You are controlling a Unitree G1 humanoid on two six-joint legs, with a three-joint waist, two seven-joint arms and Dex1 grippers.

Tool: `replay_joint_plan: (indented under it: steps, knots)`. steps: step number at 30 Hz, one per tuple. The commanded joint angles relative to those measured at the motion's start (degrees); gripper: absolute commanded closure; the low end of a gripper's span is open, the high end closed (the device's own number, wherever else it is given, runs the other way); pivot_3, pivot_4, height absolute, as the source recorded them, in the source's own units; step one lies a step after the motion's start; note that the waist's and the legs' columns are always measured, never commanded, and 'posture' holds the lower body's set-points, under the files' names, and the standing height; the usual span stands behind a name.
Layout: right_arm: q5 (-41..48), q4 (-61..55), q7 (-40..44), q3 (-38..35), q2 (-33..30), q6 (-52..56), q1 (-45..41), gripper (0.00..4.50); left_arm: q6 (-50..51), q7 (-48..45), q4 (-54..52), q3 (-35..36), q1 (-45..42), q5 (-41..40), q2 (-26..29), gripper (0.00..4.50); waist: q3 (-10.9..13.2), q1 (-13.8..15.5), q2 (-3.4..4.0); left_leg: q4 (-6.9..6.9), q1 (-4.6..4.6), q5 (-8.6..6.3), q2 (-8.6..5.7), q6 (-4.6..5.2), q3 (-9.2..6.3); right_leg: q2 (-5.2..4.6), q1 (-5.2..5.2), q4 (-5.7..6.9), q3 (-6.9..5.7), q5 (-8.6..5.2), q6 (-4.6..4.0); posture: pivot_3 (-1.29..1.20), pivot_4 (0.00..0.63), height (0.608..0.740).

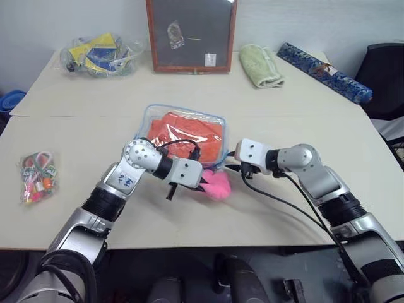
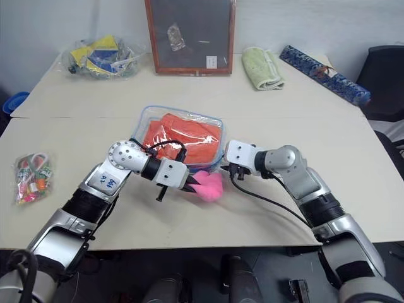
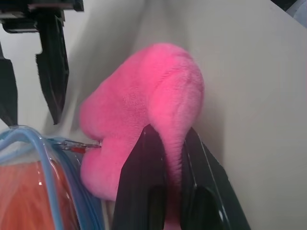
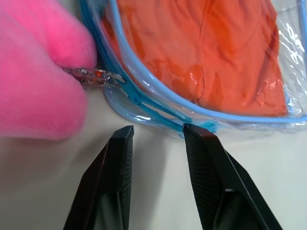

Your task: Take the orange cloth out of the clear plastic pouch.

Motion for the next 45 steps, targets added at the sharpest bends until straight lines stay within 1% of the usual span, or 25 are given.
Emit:
replay_joint_plan:
  steps: [1,7,11,15,24,30,34,38,41,44,45]
  knots:
    - [-2.0,3.2,0.7,-0.4,1.9,-5.2,-2.8,2.81,1.2,-0.2,-2.3,1.4,0.7,-0.7,1.1,4.49,0.0,-0.1,0.01,0.00,0.01,0.00,0.01,0.00,-0.01,0.01,0.00,0.00,0.01,0.00,0.00,0.00,0.150,0.740]
    - [-2.7,4.4,1.2,-1.3,5.4,-7.3,-4.7,2.81,2.1,-0.1,-3.8,1.5,1.6,-0.6,1.4,4.49,0.0,-0.2,0.02,0.01,0.02,0.00,0.05,0.00,-0.03,0.02,0.00,0.02,0.02,0.00,-0.01,0.00,0.150,0.740]
    - [-3.7,3.6,1.5,-2.0,5.1,-7.5,-4.8,2.81,2.2,0.4,-4.2,1.5,2.0,-0.3,1.2,4.49,0.0,-0.1,0.03,0.06,0.00,0.00,0.05,0.00,-0.04,0.00,0.00,0.03,0.01,0.00,-0.01,0.00,0.150,0.740]
    - [-3.5,0.2,2.7,-2.7,4.1,-6.9,-3.8,2.81,2.2,0.9,-4.7,1.4,2.5,-0.2,1.1,4.49,0.0,-0.1,0.03,0.09,-0.03,-0.01,0.04,0.00,-0.05,-0.01,0.00,0.03,0.00,0.00,-0.01,0.00,0.150,0.740]
    - [-4.2,-3.0,3.6,-2.1,4.7,-5.9,-3.7,2.81,2.8,2.0,-5.6,2.7,3.5,-0.9,1.9,4.49,0.0,0.0,0.03,0.09,-0.03,-0.01,0.05,0.00,-0.07,-0.01,0.00,0.03,-0.01,0.00,-0.01,0.00,0.150,0.740]
    - [-6.0,-1.1,2.6,-0.8,7.9,-6.2,-5.4,2.81,2.6,2.2,-5.5,2.7,3.6,-0.8,1.7,4.49,0.0,-0.1,0.04,0.09,-0.02,-0.01,0.06,0.00,-0.06,0.00,0.00,0.03,-0.01,0.00,-0.01,0.00,0.150,0.740]
    - [-6.4,-0.4,3.7,-0.4,9.1,-6.3,-5.3,2.81,2.7,2.4,-5.8,2.7,3.6,-1.0,1.4,4.49,0.0,-0.1,0.04,0.09,-0.03,-0.01,0.05,0.00,-0.07,0.00,-0.01,0.03,-0.02,0.00,-0.01,0.00,0.150,0.740]
    - [-7.6,2.6,3.5,0.7,11.1,-7.1,-5.5,2.81,2.5,2.7,-5.8,2.5,3.9,-0.9,1.2,4.49,0.0,-0.1,0.04,0.09,-0.03,-0.01,0.06,0.00,-0.07,0.00,0.00,0.04,-0.02,0.00,-0.01,0.00,0.150,0.740]
    - [-8.5,5.6,2.4,0.5,12.1,-8.5,-6.0,3.47,2.5,2.9,-6.1,2.5,4.1,-1.0,1.0,4.50,0.0,-0.1,0.04,0.09,-0.03,-0.01,0.05,0.00,-0.07,0.00,0.00,0.04,-0.02,0.00,-0.01,0.00,0.150,0.740]
    - [-7.6,4.9,3.5,-0.6,11.4,-8.9,-5.5,4.43,2.6,3.3,-6.4,2.8,4.4,-1.2,1.0,4.50,0.0,-0.1,0.04,0.09,-0.03,-0.01,0.06,0.00,-0.07,-0.01,0.00,0.04,-0.02,0.00,-0.02,0.00,0.150,0.740]
    - [-7.4,4.3,4.0,-0.8,10.9,-8.9,-5.2,4.48,2.7,3.5,-6.4,3.0,4.6,-1.2,1.2,4.50,0.0,-0.1,0.04,0.09,-0.03,-0.01,0.06,0.00,-0.07,-0.01,0.00,0.04,-0.02,0.00,-0.02,0.00,0.150,0.740]
